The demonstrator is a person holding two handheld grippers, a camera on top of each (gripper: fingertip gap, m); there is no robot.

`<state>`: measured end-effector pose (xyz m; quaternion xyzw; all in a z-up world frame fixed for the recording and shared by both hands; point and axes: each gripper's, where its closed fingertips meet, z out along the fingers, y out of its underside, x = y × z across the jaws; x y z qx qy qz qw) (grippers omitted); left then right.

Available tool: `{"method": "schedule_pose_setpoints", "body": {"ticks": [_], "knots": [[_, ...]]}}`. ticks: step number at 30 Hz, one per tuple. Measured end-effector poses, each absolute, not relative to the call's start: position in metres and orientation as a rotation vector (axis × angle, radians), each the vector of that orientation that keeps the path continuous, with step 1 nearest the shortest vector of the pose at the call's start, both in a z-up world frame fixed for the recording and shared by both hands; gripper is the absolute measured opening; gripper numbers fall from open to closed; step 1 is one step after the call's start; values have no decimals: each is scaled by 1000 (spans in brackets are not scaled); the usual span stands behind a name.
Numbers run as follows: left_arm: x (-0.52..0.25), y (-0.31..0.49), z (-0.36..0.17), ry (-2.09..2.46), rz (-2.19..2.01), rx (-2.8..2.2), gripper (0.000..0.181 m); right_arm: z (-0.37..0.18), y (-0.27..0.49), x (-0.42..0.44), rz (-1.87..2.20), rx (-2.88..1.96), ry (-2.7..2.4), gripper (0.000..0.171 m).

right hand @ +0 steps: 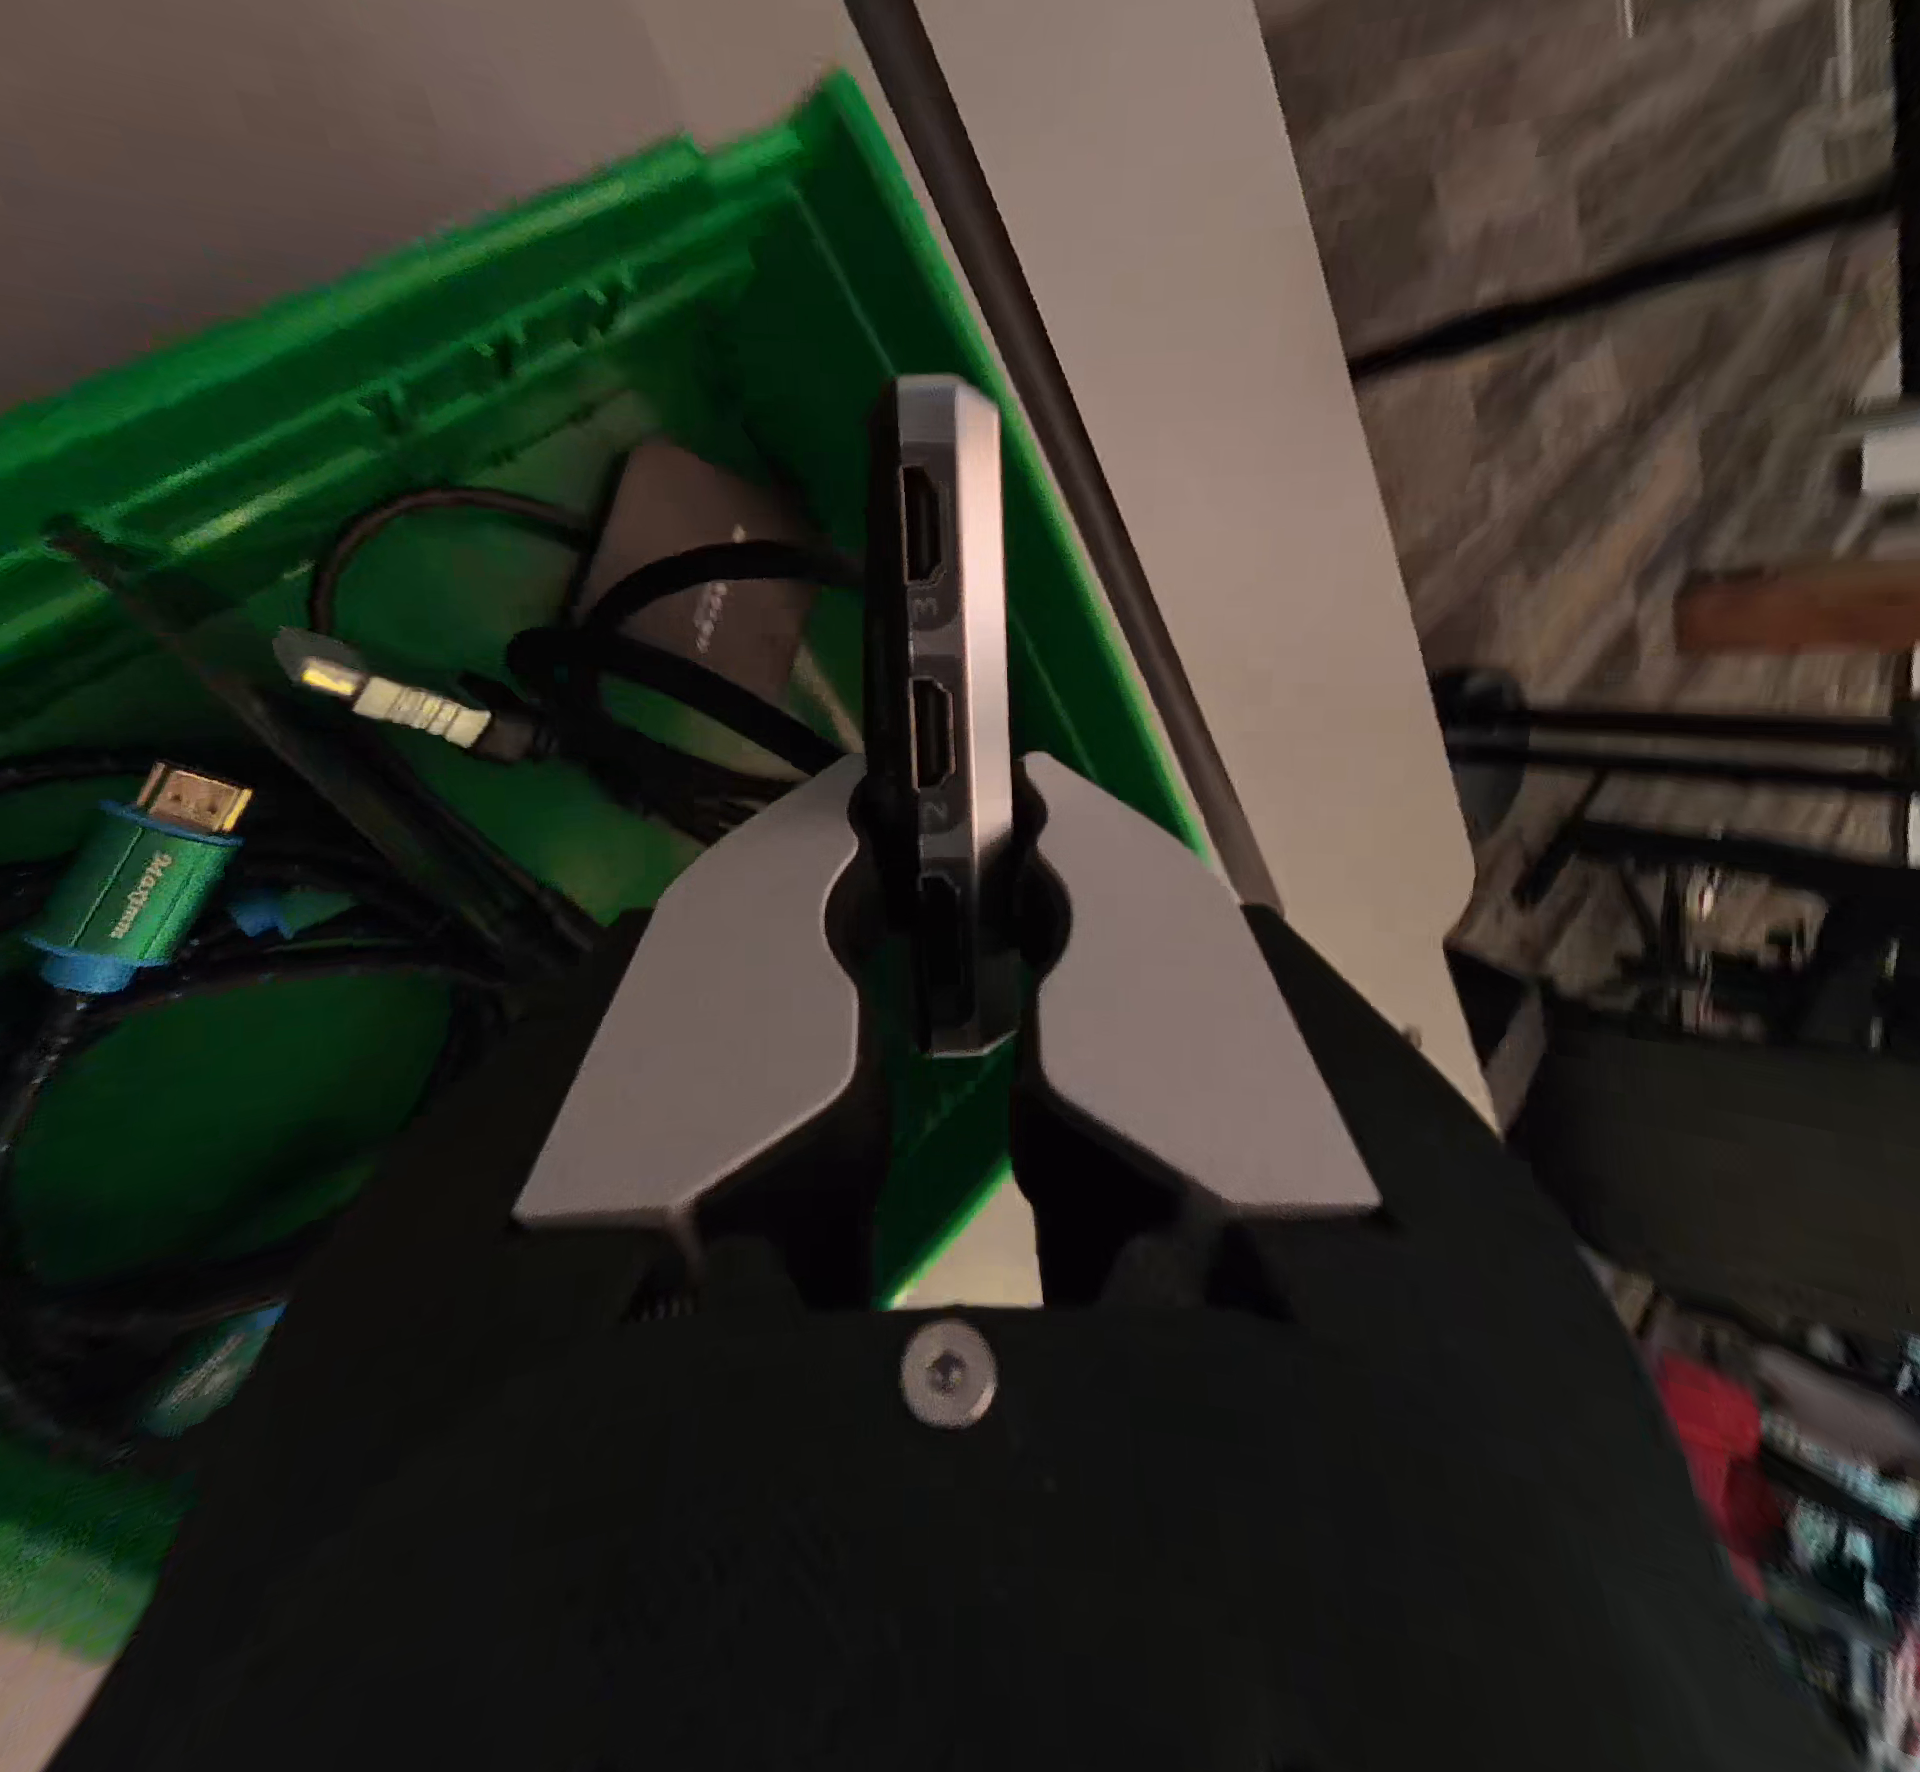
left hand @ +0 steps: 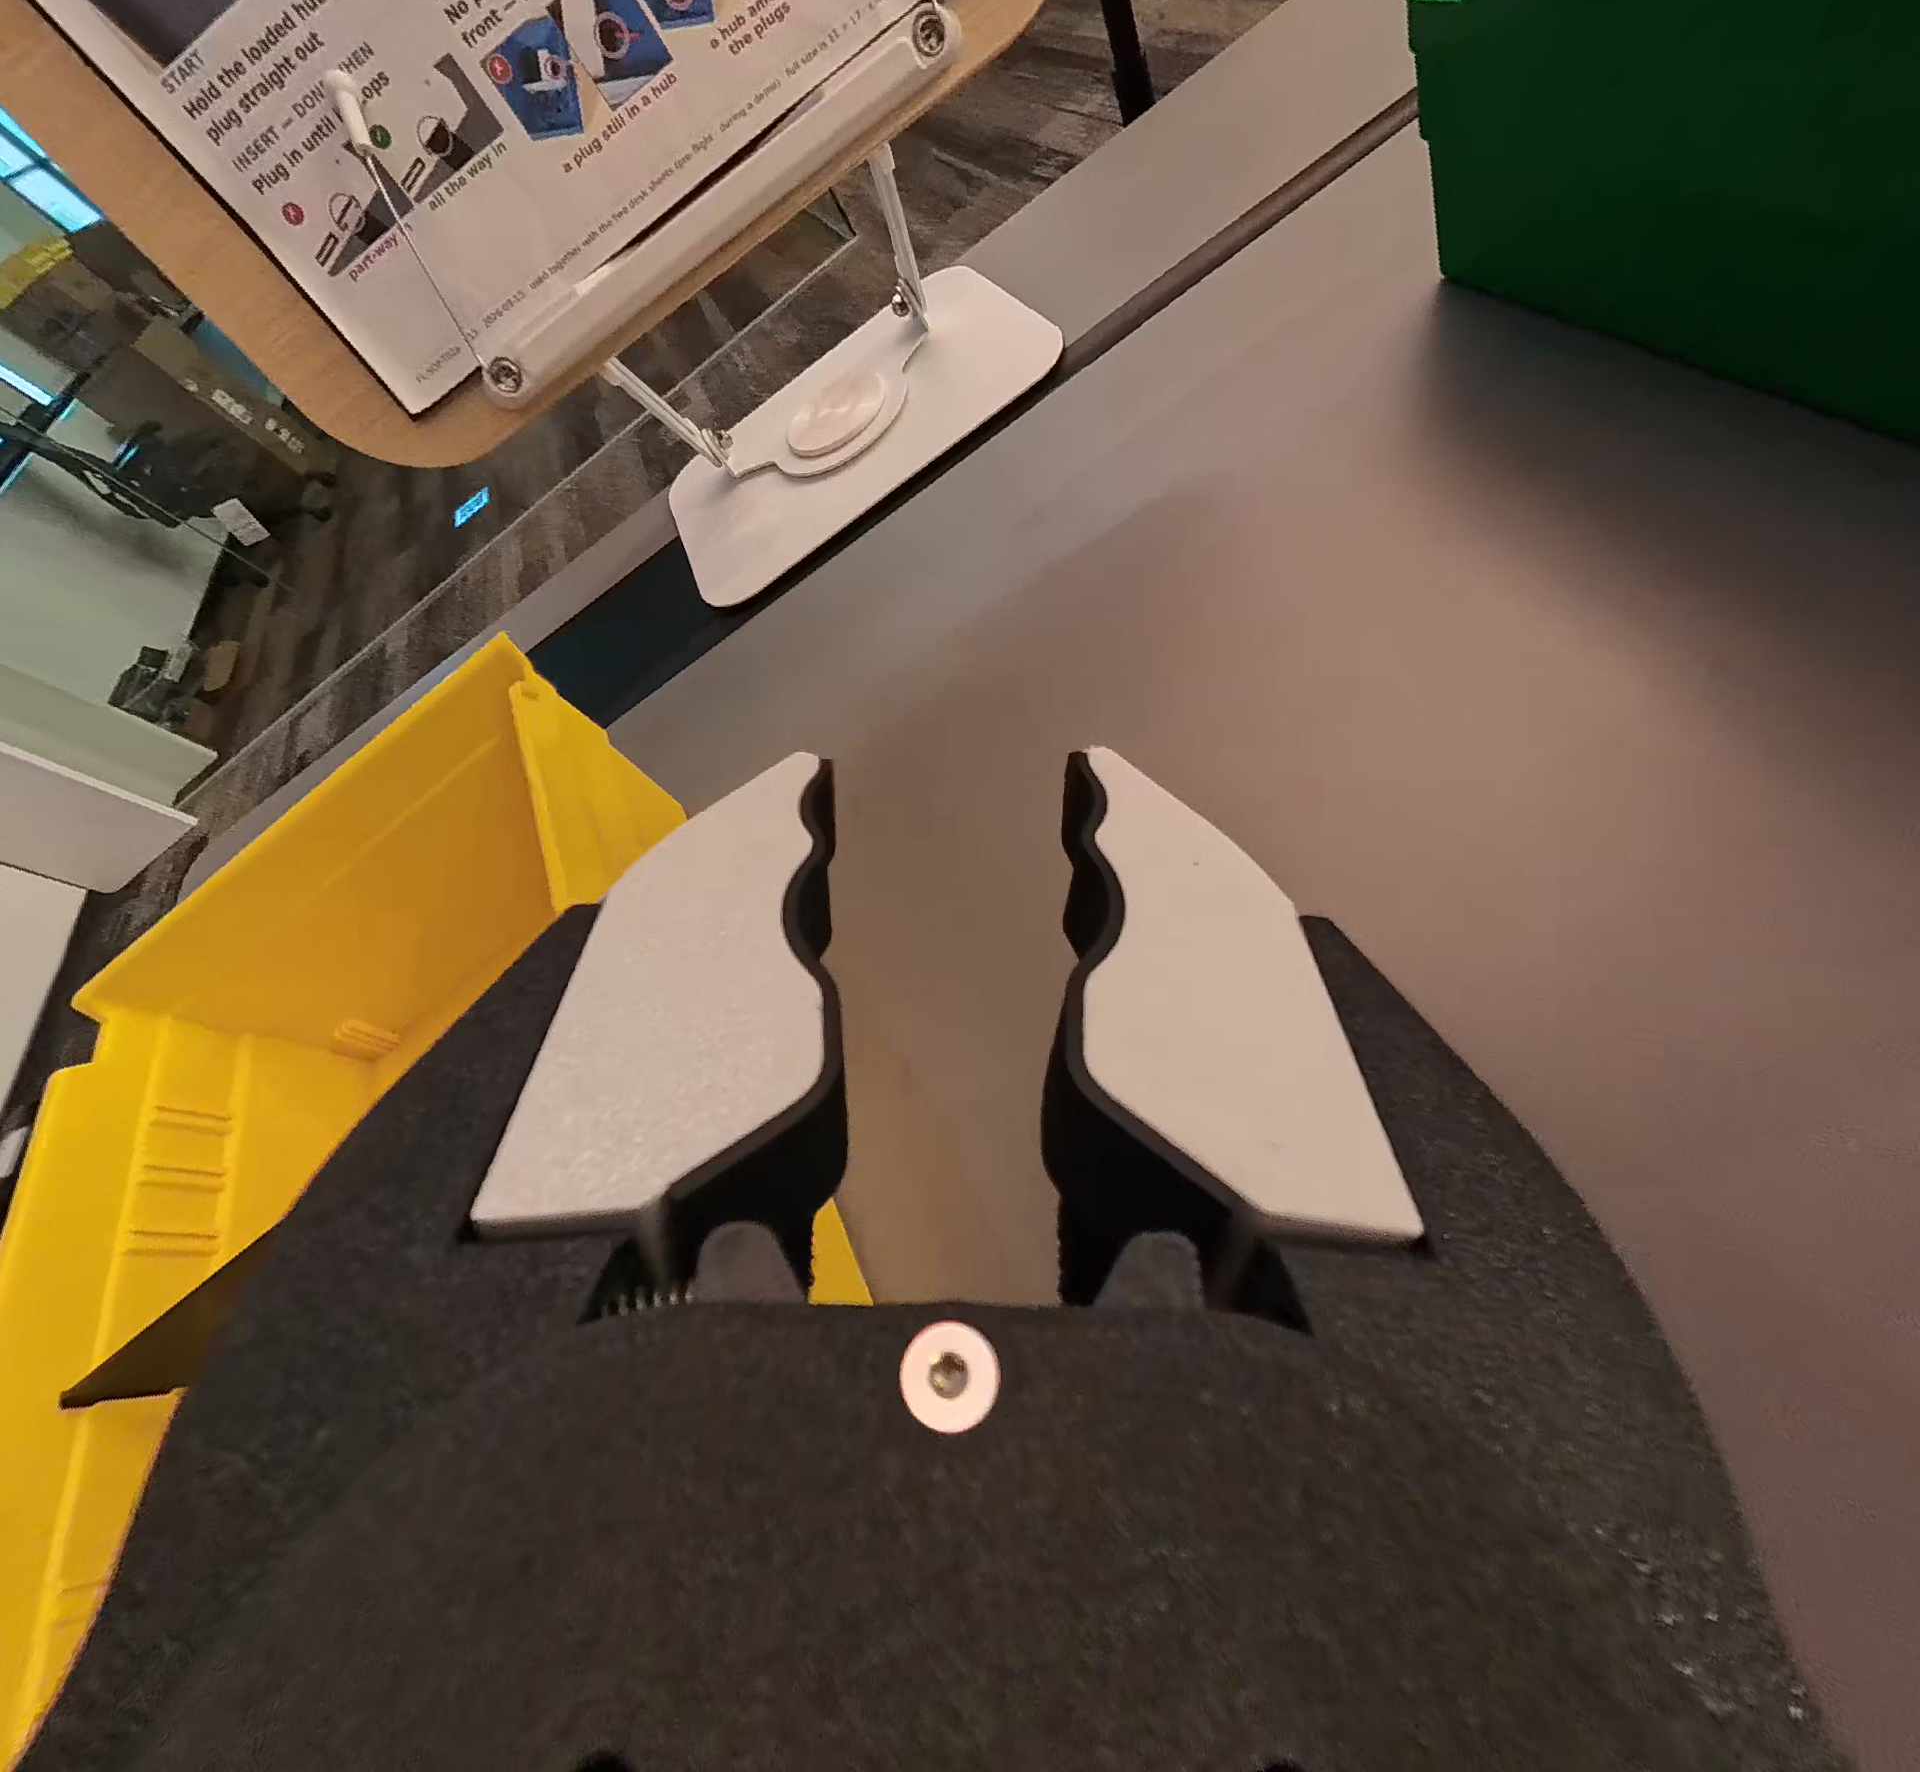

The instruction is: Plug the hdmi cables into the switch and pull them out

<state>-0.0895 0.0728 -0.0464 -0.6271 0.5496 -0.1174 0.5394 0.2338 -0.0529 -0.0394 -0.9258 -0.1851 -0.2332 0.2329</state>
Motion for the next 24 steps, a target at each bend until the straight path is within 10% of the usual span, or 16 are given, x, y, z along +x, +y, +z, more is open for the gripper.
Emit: {"method": "schedule_pose_setpoints", "body": {"ticks": [14,24], "knots": [[-80,58,-50,1354,-247,-1440,37,-110,2,200,-196,-2479,-487,41],[-99,47,-19,1361,-422,-1483,38,36,-76,209,-325,-2090,-205,54]]}}
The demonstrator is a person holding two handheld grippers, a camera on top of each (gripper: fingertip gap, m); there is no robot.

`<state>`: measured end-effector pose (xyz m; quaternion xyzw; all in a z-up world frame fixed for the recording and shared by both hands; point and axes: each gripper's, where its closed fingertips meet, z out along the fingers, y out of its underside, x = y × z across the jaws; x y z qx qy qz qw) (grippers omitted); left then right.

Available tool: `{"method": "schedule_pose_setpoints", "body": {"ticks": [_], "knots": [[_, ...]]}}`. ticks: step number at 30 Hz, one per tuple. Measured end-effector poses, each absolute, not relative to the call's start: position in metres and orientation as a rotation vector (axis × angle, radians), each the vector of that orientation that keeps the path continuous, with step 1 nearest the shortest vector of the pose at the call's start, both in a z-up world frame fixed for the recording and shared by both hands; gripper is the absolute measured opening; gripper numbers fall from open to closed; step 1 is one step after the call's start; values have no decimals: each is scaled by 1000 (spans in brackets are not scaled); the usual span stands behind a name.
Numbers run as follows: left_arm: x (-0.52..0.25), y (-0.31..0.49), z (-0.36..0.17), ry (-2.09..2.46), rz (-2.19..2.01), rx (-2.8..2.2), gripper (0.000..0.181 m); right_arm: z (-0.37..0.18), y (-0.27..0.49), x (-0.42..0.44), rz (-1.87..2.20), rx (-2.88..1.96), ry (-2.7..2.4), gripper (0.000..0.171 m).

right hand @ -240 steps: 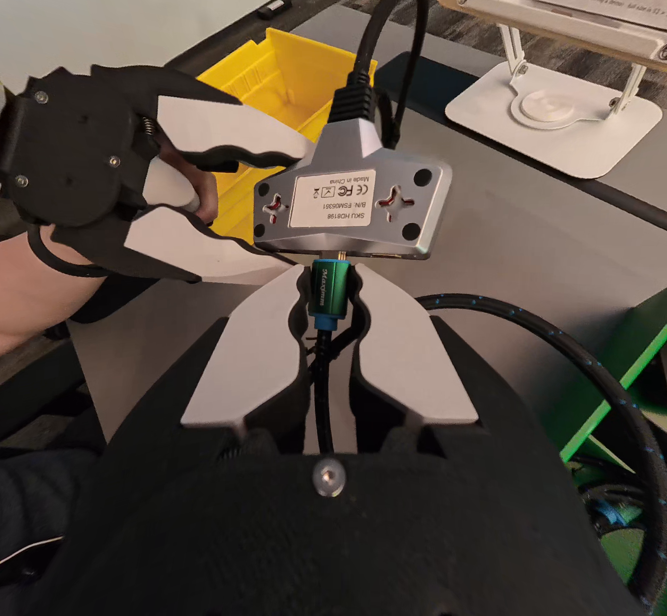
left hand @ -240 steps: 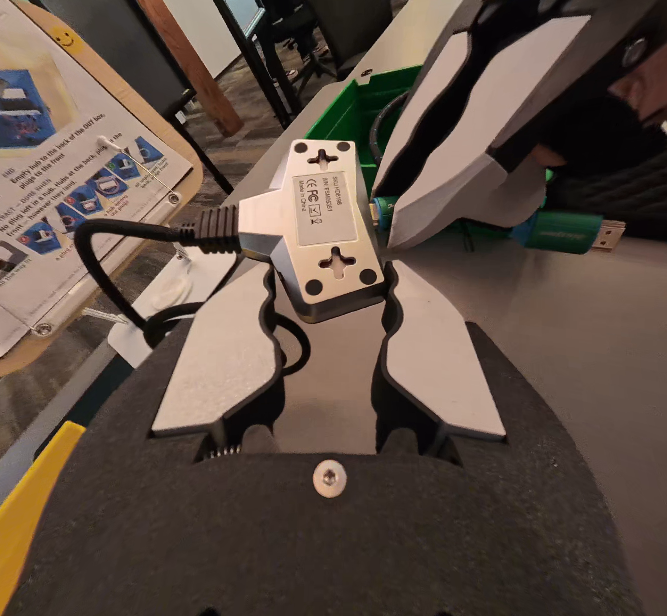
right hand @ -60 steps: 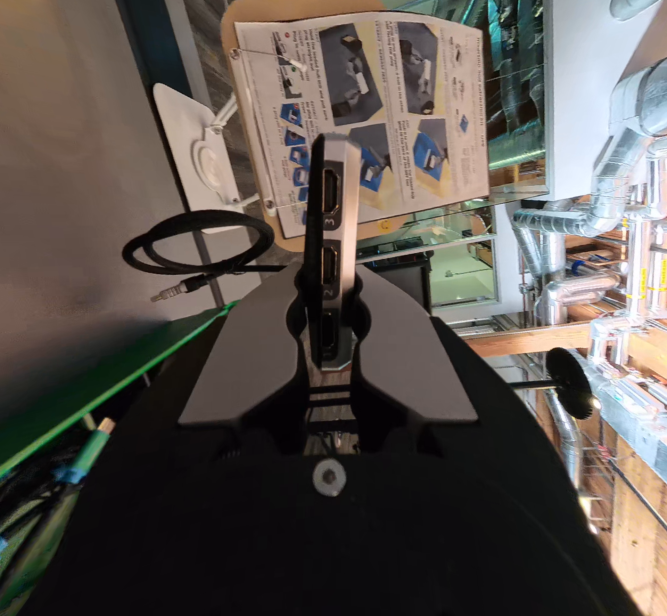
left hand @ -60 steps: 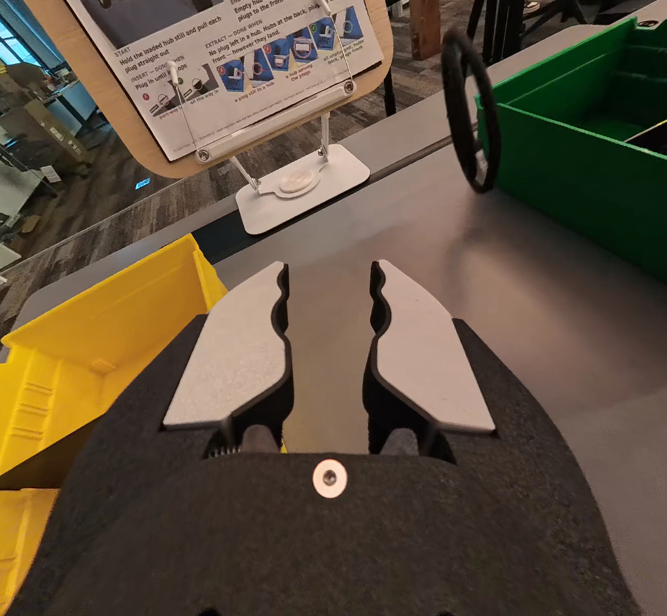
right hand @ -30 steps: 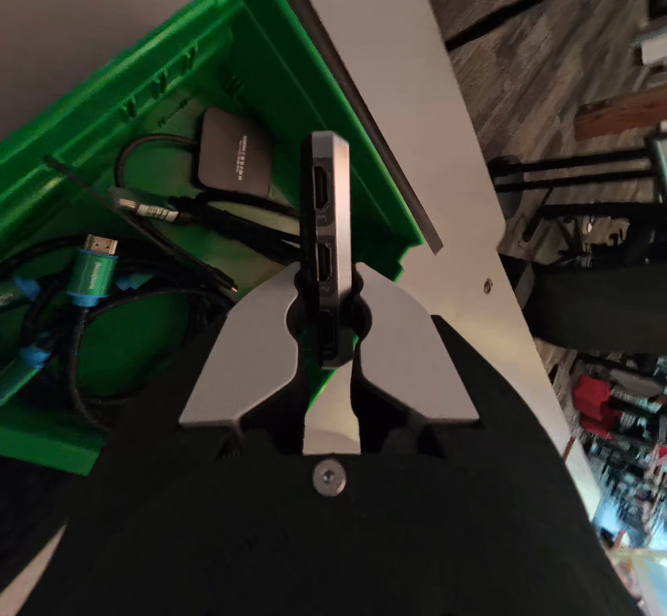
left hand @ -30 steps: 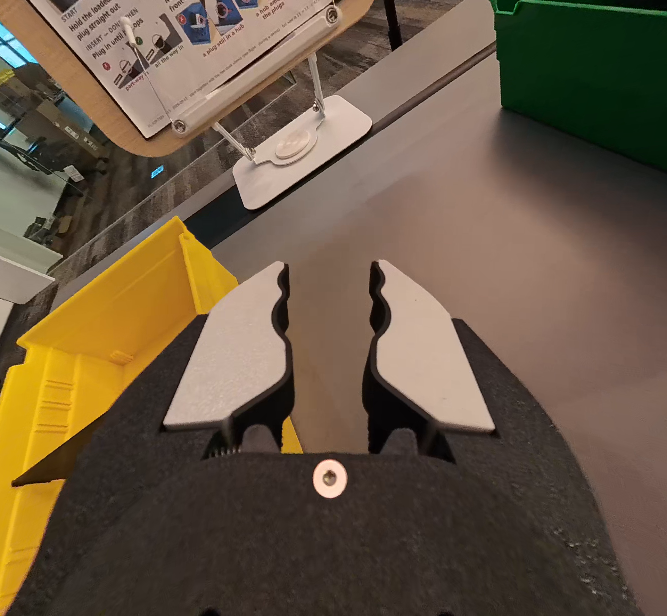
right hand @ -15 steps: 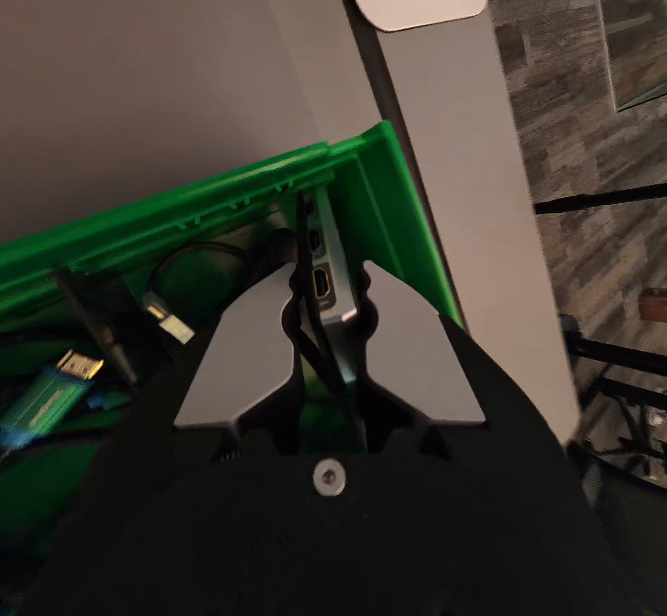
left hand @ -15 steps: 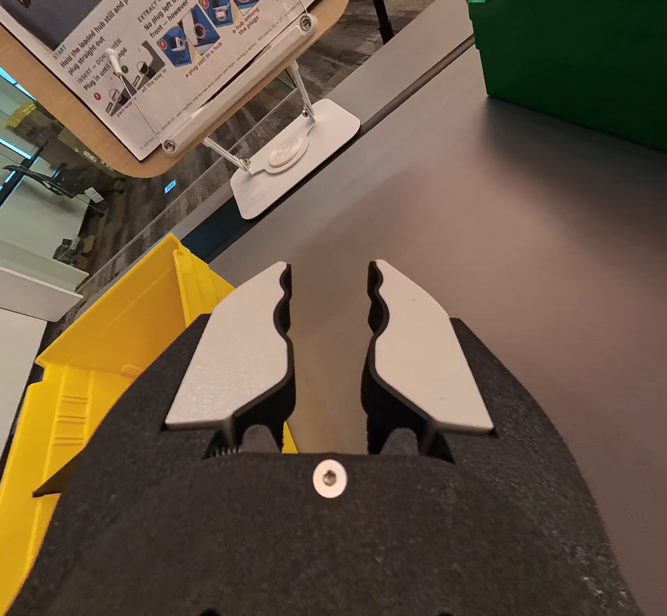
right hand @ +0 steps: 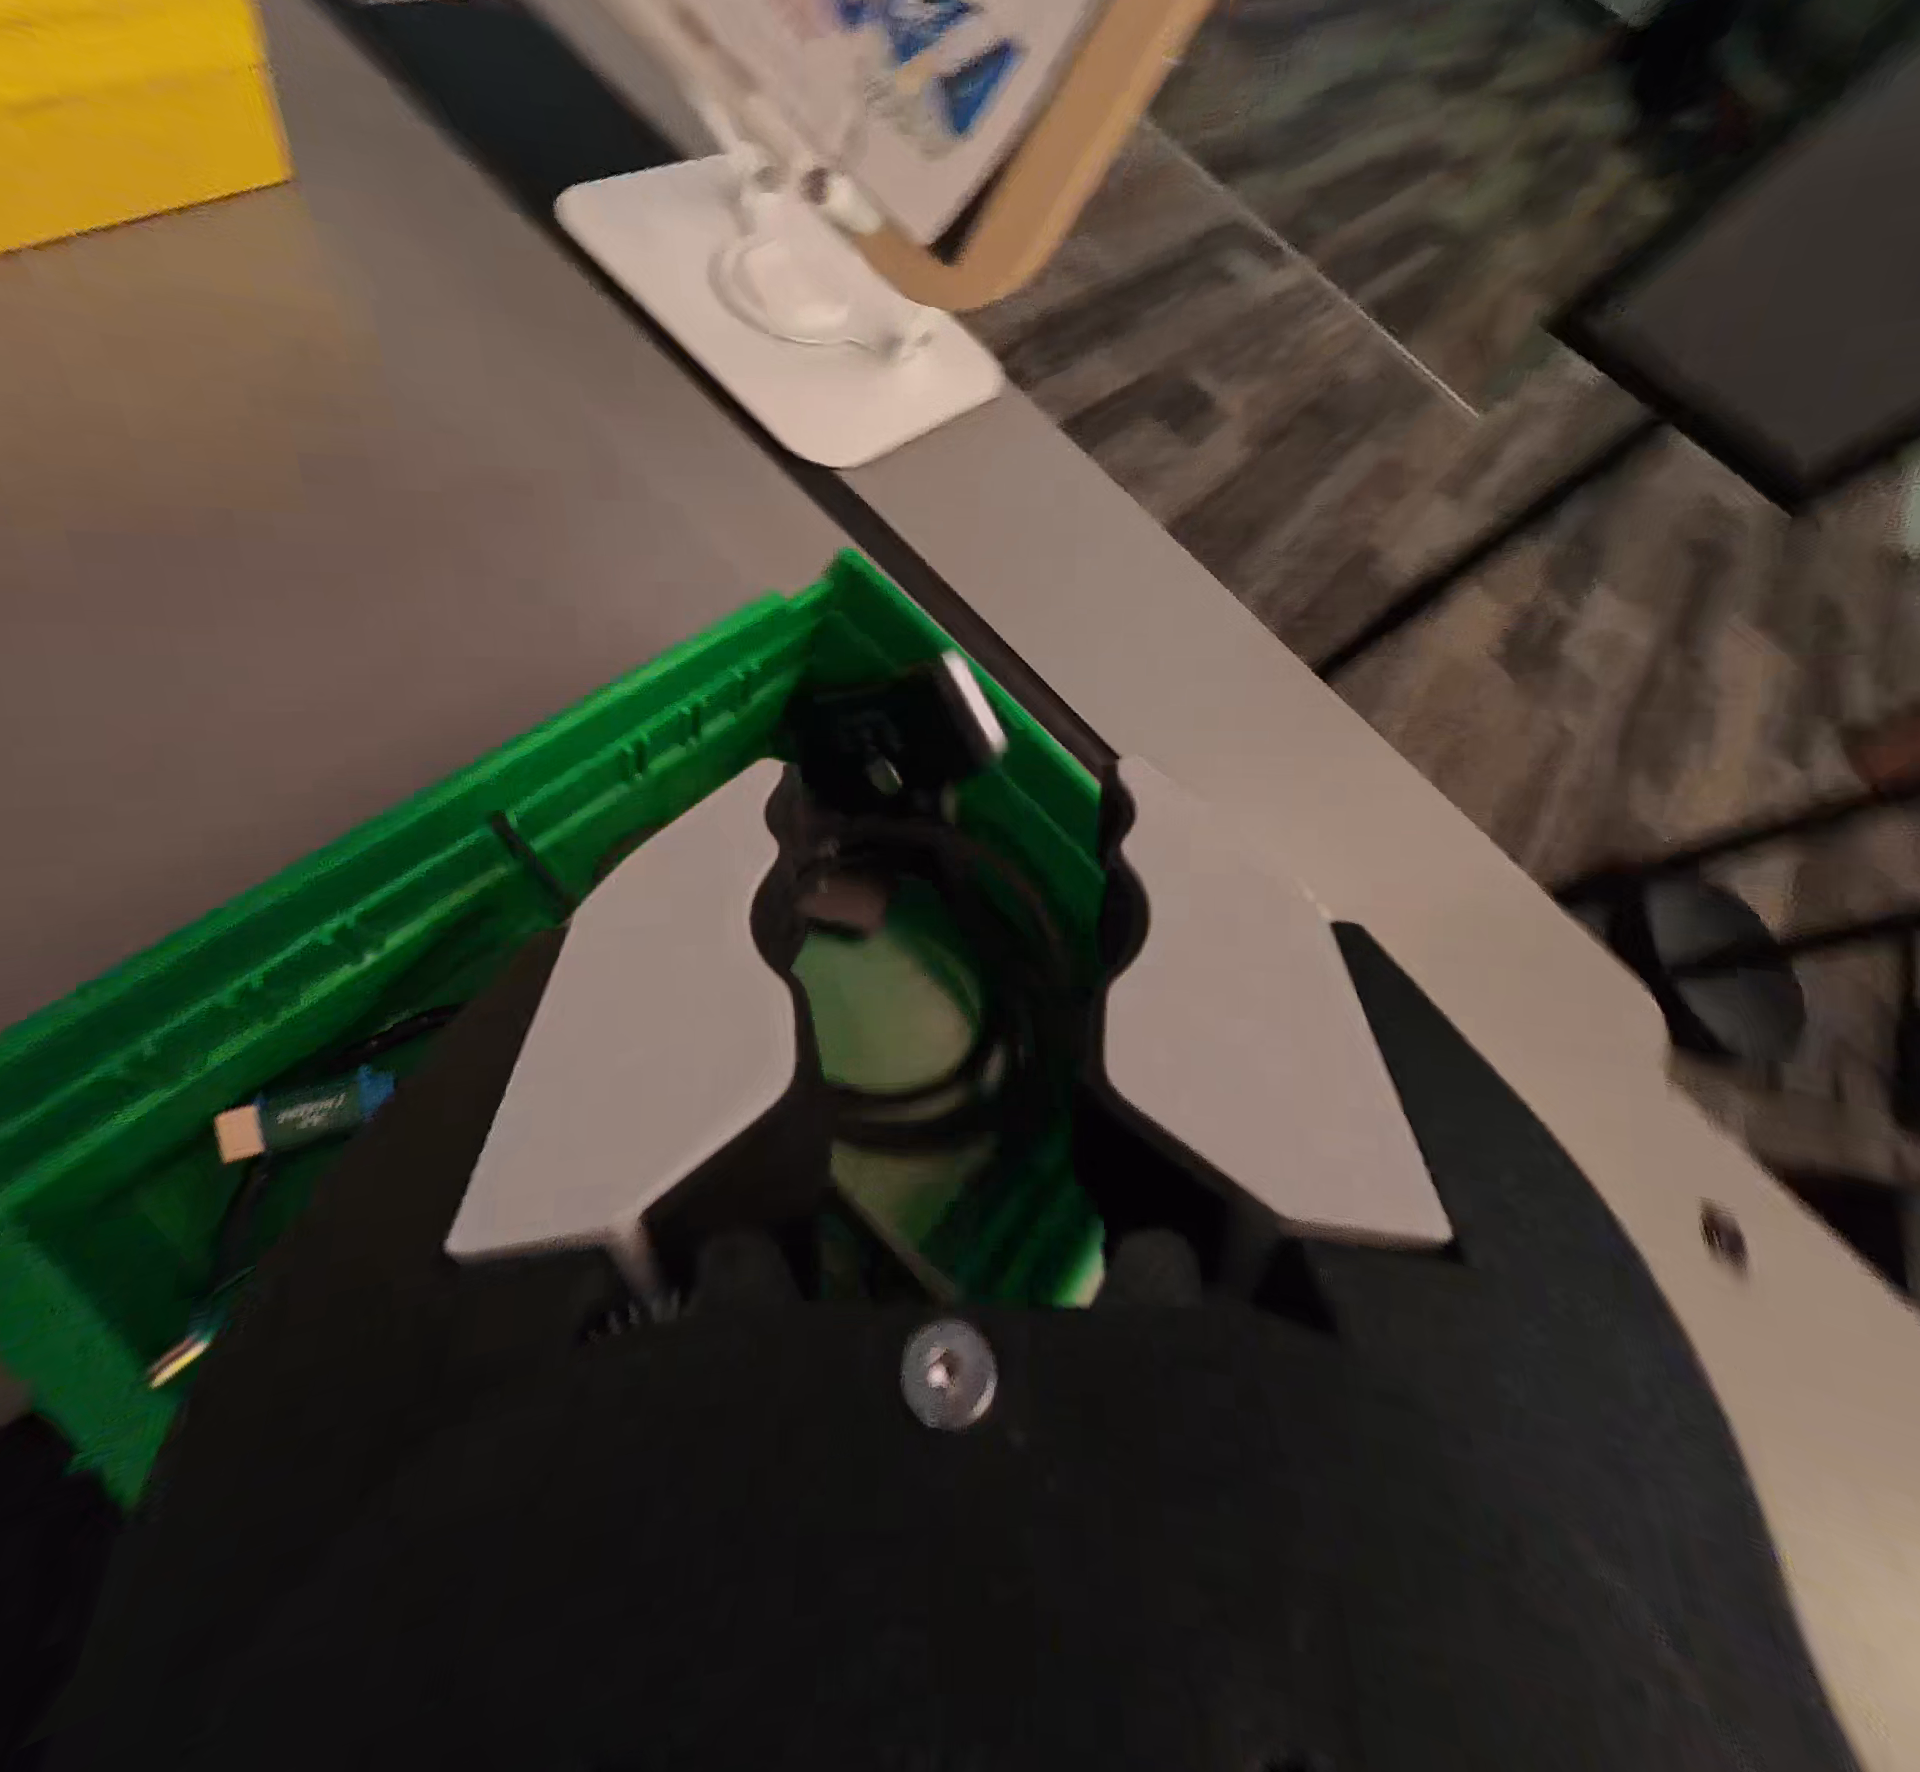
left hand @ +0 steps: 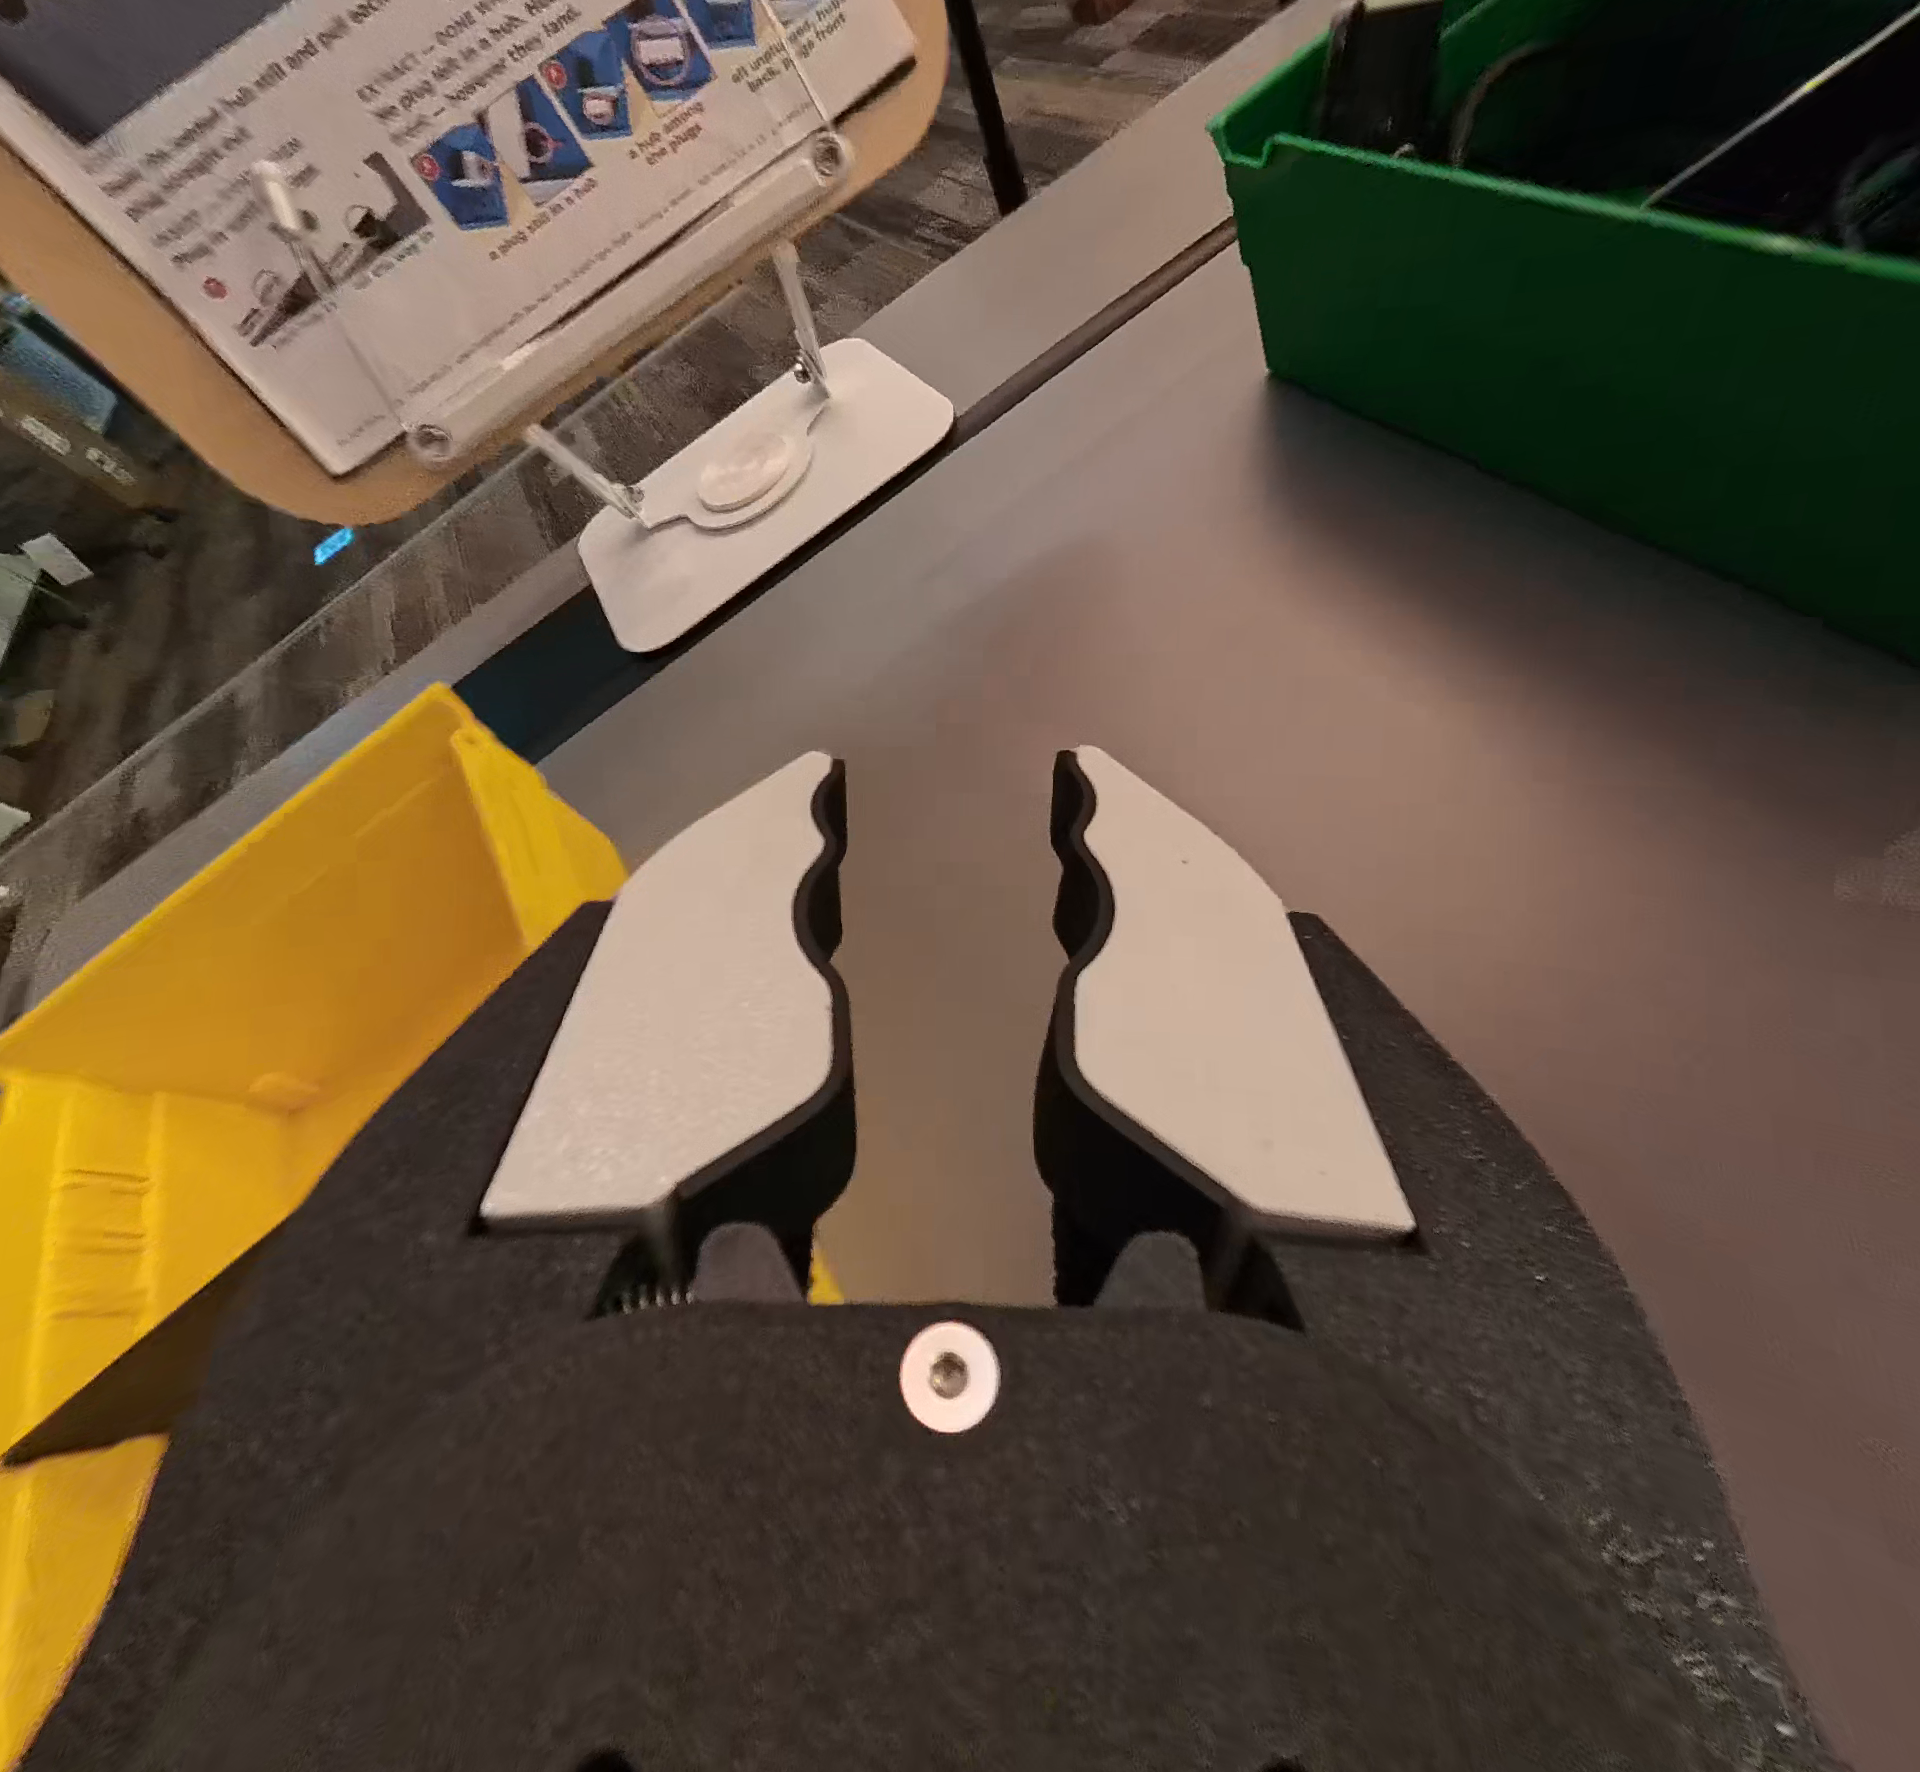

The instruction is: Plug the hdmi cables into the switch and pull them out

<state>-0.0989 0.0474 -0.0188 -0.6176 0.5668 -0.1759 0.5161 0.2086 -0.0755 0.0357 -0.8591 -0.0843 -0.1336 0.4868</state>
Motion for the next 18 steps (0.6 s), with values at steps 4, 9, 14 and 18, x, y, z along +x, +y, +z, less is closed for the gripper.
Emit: {"method": "schedule_pose_setpoints", "body": {"ticks": [4,9,14,18], "knots": [[-182,89,37,1251,-408,-1528,37,17,-169,233,-363,-2207,204,55],[-314,199,57,1090,-288,-1774,47,-43,-226,233,-253,-2298,490,57],[-369,268,22,1082,-156,-1954,54,-92,-234,224,-194,-2499,608,54],[-376,286,-18,1116,-143,-2076,57,-119,-235,212,-101,-2659,654,11]]}}
